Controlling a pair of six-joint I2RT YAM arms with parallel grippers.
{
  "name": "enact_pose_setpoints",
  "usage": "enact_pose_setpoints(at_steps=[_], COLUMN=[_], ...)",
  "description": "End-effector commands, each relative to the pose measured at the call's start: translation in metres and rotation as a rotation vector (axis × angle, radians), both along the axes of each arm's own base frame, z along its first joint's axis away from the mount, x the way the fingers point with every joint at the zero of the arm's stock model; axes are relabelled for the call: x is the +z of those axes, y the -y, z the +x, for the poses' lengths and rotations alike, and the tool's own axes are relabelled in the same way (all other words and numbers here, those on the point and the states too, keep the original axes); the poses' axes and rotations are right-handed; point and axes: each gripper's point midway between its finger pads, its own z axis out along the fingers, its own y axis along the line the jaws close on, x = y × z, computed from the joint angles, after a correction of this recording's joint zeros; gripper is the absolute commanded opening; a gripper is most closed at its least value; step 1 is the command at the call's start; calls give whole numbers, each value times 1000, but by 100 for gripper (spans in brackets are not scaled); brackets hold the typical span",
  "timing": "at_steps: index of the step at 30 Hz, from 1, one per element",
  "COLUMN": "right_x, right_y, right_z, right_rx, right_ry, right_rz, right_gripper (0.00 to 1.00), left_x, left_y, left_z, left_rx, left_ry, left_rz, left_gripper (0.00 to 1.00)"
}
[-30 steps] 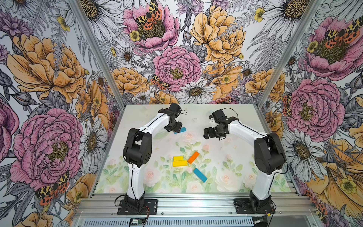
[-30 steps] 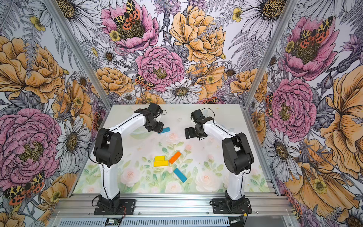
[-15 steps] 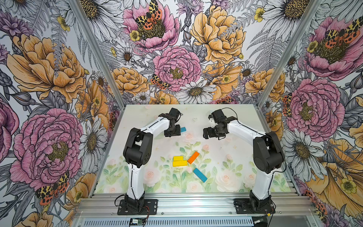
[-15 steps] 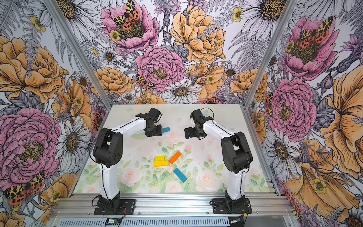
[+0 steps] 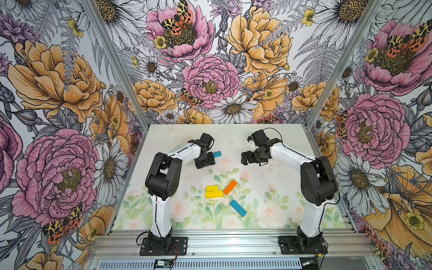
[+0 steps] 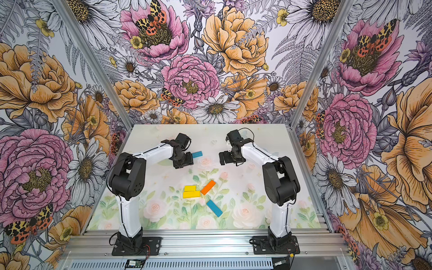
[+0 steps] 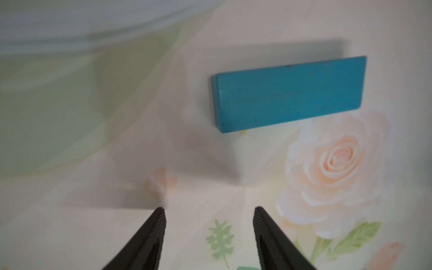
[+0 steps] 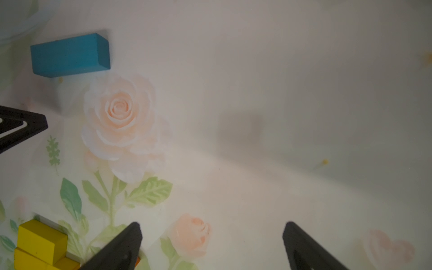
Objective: Assemble the number 7 with building blocks
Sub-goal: Adjust the building block at the center of the board.
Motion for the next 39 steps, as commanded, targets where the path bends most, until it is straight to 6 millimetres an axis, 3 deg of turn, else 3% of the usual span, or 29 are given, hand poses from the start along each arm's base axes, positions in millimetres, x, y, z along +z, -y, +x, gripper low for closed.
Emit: enact_pose_setpoints(at_steps=[1, 8, 13, 22, 27, 39], right_x=[2, 3, 3, 4, 3, 1], right_y=[-7, -9, -10, -8, -8, -6], right_z=[12, 15, 16, 16, 16, 16], right_rx=[12, 25, 30, 29, 30, 29], right_ry=[26, 33, 32, 34, 33, 28], right_rz=[18, 25, 25, 27, 25, 23], right_gripper=[98, 98, 98, 98, 98, 98], left_x=[19, 21, 15, 12, 8, 0], left_y=[6, 2, 6, 6, 7, -5], left_z=[13, 24, 39, 54, 61, 69], left_rx=[58, 93, 112, 114, 110, 122], left_ry=[59, 110, 112, 124, 124, 124], left_rz=[-88, -93, -131, -128, -129, -108], left_gripper=[63, 62, 46, 46, 38, 32])
